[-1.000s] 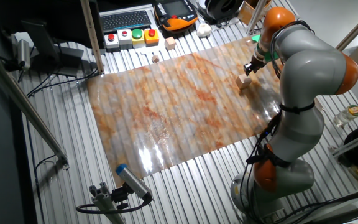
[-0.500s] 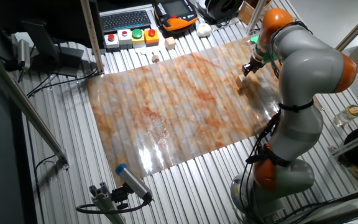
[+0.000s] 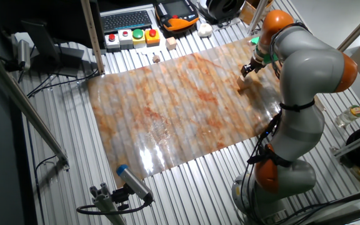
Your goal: Hold a small block with the gripper and sweep it from left to right on the table
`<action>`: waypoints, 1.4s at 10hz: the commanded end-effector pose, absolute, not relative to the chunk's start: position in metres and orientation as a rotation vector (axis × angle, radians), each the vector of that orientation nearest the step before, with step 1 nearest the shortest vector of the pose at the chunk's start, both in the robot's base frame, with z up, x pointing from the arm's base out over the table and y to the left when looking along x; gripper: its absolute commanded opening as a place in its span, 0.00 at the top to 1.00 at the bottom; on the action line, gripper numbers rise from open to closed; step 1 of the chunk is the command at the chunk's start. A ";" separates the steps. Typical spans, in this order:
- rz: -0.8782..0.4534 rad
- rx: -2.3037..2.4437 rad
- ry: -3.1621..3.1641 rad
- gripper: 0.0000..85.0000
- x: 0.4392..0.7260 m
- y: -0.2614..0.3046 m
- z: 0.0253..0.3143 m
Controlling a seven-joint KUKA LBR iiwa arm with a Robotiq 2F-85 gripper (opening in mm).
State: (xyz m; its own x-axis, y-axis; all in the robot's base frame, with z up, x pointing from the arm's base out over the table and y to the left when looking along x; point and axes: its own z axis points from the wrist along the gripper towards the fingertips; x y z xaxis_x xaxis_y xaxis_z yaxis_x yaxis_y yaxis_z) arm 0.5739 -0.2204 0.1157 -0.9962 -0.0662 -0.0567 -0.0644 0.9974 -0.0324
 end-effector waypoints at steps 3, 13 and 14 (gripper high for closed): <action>-0.041 -0.106 3.073 0.20 0.576 -0.220 0.107; -0.027 -0.113 3.071 0.20 0.580 -0.217 0.091; -0.029 -0.115 3.071 0.20 0.580 -0.216 0.089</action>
State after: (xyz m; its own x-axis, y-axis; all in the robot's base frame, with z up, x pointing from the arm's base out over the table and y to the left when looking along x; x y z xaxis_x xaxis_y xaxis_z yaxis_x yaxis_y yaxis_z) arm 0.5801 -0.2165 0.0889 -0.9949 -0.0755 -0.0676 -0.0743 0.9970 -0.0211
